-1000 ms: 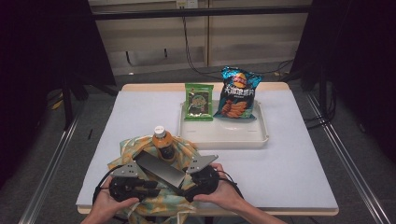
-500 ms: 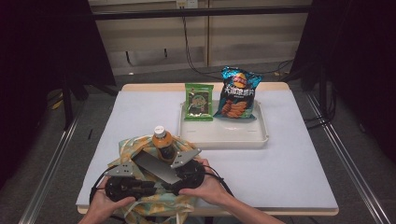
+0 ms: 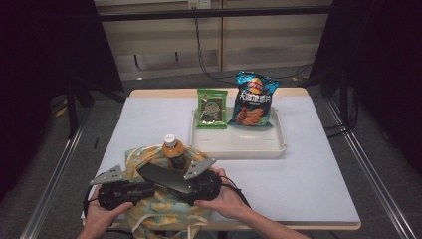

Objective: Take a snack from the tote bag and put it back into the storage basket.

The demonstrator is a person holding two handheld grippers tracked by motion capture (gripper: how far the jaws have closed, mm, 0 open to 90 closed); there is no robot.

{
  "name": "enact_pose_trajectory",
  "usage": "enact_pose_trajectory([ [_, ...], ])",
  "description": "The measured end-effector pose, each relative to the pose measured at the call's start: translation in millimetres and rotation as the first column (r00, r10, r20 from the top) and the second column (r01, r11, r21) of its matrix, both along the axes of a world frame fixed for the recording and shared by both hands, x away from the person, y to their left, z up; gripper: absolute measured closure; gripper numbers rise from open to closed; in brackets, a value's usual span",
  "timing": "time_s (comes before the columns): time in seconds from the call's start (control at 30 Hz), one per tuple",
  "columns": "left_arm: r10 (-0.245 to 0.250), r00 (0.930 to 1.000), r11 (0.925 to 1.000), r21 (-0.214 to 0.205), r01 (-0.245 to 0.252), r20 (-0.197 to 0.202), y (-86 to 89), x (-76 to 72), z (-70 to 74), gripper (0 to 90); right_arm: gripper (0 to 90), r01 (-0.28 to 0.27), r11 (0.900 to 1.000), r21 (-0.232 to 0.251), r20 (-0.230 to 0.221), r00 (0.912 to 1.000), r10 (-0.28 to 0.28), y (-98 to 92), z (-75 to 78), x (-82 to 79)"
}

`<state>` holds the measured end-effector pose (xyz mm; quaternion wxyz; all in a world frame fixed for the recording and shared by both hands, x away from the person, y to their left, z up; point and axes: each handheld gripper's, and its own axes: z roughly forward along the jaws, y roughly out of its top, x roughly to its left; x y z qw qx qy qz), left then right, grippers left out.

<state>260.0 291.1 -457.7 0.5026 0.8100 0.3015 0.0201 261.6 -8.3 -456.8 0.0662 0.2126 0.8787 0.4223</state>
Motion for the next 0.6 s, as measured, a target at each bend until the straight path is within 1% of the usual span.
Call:
enact_pose_trajectory([
  [0.07,0.052,0.9985,0.9986,-0.008,-0.052,0.019,5.6,0.4,3.3,63.6,43.1,0.005,0.9999,0.016,0.003,1.0000,-0.005,-5.0,2.9,-0.9],
  [0.1,0.070,0.9972,0.9974,-0.022,-0.069,0.026,7.9,0.6,4.5,61.0,43.1,0.008,0.9998,0.021,0.005,1.0000,-0.008,-7.3,4.3,-0.9],
  [0.13,0.083,0.9959,0.9964,-0.021,-0.083,0.034,9.6,0.9,5.3,61.0,43.1,0.008,0.9998,0.019,0.007,0.9999,-0.008,-9.8,5.8,-1.1],
  [0.17,0.092,0.9948,0.9957,-0.011,-0.092,0.044,10.7,0.8,5.7,61.0,43.1,0.008,0.9998,0.021,0.009,0.9999,-0.008,-11.5,7.2,-1.6],
  [0.2,0.085,0.9954,0.9963,-0.018,-0.084,0.044,10.7,0.3,5.3,61.0,43.1,0.008,0.9998,0.019,0.011,0.9999,-0.009,-13.8,9.0,-2.6],
  [0.23,0.084,0.9955,0.9965,-0.012,-0.083,0.044,10.4,-0.1,4.9,60.9,43.2,0.003,0.9997,0.024,0.017,0.9999,-0.004,-16.6,10.8,-3.2],
  [0.3,0.062,0.9973,0.9981,0.002,-0.062,0.039,7.1,-0.4,2.8,60.2,43.1,0.006,0.9988,0.050,0.027,0.9996,-0.007,-21.0,15.4,-5.4],
  [0.33,0.054,0.9978,0.9984,0.013,-0.055,0.039,5.2,-0.8,2.3,60.2,43.2,0.003,0.9985,0.054,0.042,0.9991,-0.006,-22.0,17.6,-6.2],
  [0.4,0.031,0.9989,0.9992,0.025,-0.032,0.035,0.7,-2.3,1.4,59.6,43.2,0.000,0.9983,0.059,0.046,0.9989,-0.002,-22.9,21.4,-5.9],
  [0.5,-0.009,0.9996,0.9989,0.047,0.008,0.027,-5.9,-5.2,-1.6,59.4,43.2,-0.004,0.9955,0.095,0.048,0.9988,0.000,-21.4,25.0,-3.7],
  [0.57,-0.031,0.9994,0.9968,0.074,0.029,0.016,-9.5,-5.6,-3.3,59.4,43.2,-0.013,0.9937,0.111,0.048,0.9988,0.008,-16.7,26.2,-2.9],
  [0.6,-0.037,0.9993,0.9967,0.073,0.036,0.009,-10.9,-5.7,-4.1,59.5,43.2,-0.020,0.9932,0.115,0.051,0.9986,0.014,-14.1,26.4,-2.2],
])
